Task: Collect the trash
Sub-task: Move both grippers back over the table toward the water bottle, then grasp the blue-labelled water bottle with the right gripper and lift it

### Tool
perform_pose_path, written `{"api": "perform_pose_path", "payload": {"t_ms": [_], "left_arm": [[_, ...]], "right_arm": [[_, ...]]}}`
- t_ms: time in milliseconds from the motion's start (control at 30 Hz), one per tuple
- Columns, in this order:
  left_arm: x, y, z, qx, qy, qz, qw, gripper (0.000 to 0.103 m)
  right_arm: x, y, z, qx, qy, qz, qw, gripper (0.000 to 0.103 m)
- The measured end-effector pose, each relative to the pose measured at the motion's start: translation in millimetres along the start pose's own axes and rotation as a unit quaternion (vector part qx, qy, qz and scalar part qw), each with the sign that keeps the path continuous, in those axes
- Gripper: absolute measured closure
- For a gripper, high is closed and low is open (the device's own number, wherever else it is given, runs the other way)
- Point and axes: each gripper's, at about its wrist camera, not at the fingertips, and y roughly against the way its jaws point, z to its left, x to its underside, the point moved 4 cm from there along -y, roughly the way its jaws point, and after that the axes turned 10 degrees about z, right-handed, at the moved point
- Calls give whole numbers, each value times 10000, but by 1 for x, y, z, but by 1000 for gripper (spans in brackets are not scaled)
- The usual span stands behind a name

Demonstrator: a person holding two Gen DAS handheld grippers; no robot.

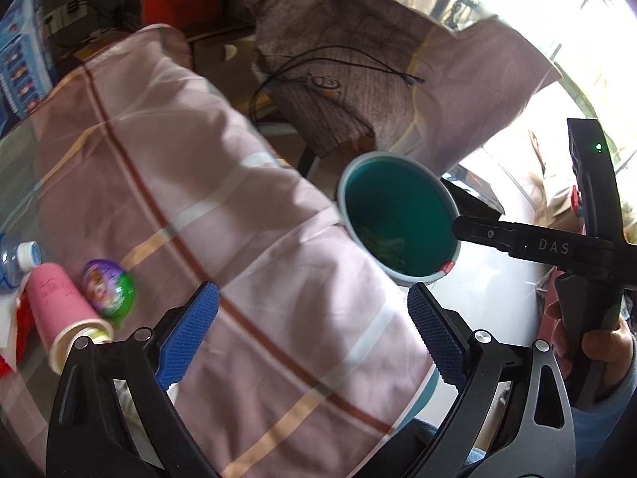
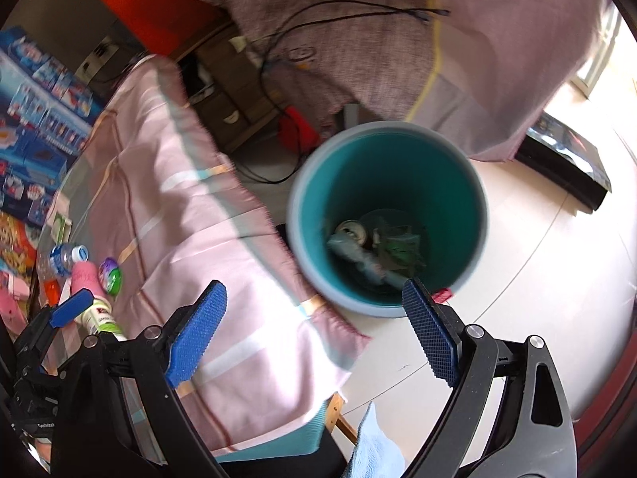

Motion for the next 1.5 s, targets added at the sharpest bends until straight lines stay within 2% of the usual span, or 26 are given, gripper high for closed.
{"api": "perform_pose_path", "payload": {"t_ms": [333, 467, 700, 900, 1067, 1267, 1400, 1467, 1500], "left_arm": [[42, 41, 95, -152, 730, -294, 9968, 7], [61, 59, 134, -347, 947, -426, 9940, 7], [107, 88, 227, -829, 1499, -551, 9837, 7], [136, 101, 293, -879, 2057, -623, 9727, 7], [129, 97, 315, -924, 2017, -593, 9733, 7], [107, 78, 329, -1024, 1718, -433, 9788, 7], [96, 54, 341, -940, 1602, -218, 9824, 7], [97, 46, 343, -826, 1640, -189, 9828, 19], [98, 42, 344, -732, 1666, -168, 9832, 34]], "right_arm": [[7, -14, 98, 73, 833, 209, 9963, 17], [10, -23, 137, 131, 1164, 307, 9926, 17], [16, -42, 220, 237, 1868, 532, 9807, 17], [23, -61, 281, 293, 2368, 706, 9686, 17], [23, -74, 320, 253, 2570, 748, 9632, 17], [12, -87, 342, 422, 2727, 817, 9577, 17], [1, -97, 354, 509, 2830, 830, 9542, 17], [-4, -101, 362, 501, 2863, 846, 9531, 17], [-6, -103, 366, 503, 2880, 852, 9525, 17]]}}
